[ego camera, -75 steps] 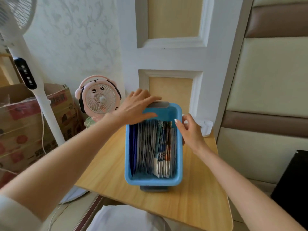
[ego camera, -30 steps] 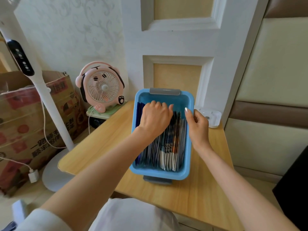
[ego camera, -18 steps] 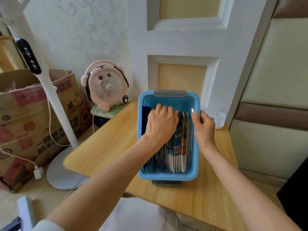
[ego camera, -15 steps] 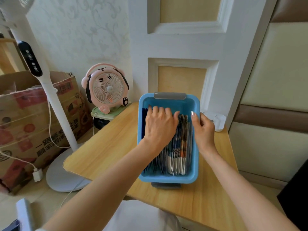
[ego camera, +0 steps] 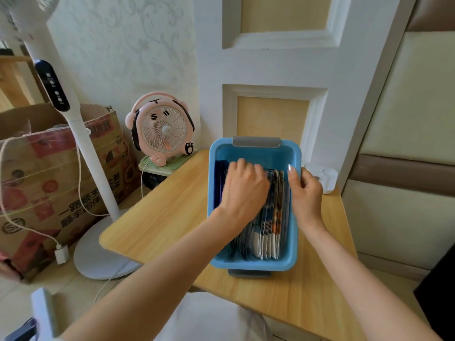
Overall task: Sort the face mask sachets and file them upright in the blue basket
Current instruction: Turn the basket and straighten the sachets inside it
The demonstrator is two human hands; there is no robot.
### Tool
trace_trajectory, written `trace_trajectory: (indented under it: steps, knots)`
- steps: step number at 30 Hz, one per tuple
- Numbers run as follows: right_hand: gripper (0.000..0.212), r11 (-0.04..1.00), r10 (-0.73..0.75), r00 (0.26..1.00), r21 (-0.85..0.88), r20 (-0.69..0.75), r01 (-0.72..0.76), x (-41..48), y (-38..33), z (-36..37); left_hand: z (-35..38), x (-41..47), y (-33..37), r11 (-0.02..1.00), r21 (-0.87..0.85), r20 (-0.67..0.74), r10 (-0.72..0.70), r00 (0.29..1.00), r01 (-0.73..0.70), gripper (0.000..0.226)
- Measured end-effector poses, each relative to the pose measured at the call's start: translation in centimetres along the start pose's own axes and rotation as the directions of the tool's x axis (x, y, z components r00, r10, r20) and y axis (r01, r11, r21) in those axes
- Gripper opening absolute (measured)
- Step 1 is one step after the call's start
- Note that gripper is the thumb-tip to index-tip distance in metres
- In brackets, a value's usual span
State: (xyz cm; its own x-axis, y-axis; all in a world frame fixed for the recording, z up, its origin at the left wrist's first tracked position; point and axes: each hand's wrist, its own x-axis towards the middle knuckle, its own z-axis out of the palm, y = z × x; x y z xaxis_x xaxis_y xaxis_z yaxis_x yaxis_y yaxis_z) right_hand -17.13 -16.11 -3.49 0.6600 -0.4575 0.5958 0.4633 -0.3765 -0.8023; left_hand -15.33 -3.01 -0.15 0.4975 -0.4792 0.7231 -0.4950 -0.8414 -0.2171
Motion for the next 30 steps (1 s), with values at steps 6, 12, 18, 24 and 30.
trace_trajectory:
  steps: [6, 12, 18, 24, 30]
  knots:
    - [0.035, 1.000, 0.007, 1.000, 0.025, 0.022, -0.007, -0.2, -0.2, -0.1, 1.0, -1.7, 0.9, 0.964, -0.146, -0.239, 0.185, 0.953, -0.224, 0.024]
    - [0.038, 0.999, 0.021, 1.000, 0.035, -0.002, -0.021, -0.1, 0.0, 0.2, -1.2, 0.1, -0.1, 1.000, 0.022, -0.041, 0.020, 0.999, -0.020, 0.024]
    - [0.040, 0.999, 0.022, 1.000, 0.035, 0.001, -0.022, 0.1, 0.1, 0.3, -1.6, 2.7, -3.0, 0.960, 0.238, 0.301, 0.068, 0.951, -0.144, 0.047]
    - [0.040, 0.999, 0.020, 1.000, 0.050, 0.005, -0.020, 0.0, -0.1, 0.4, -1.8, 2.9, -3.7, 0.975, 0.096, 0.372, 0.153, 0.916, -0.202, 0.041]
    - [0.038, 0.981, 0.086, 0.993, 0.165, 0.077, -0.098, 0.2, 0.1, -0.2, -1.5, 1.5, -1.1, 0.948, -0.114, 0.047, 0.304, 0.951, -0.298, 0.031]
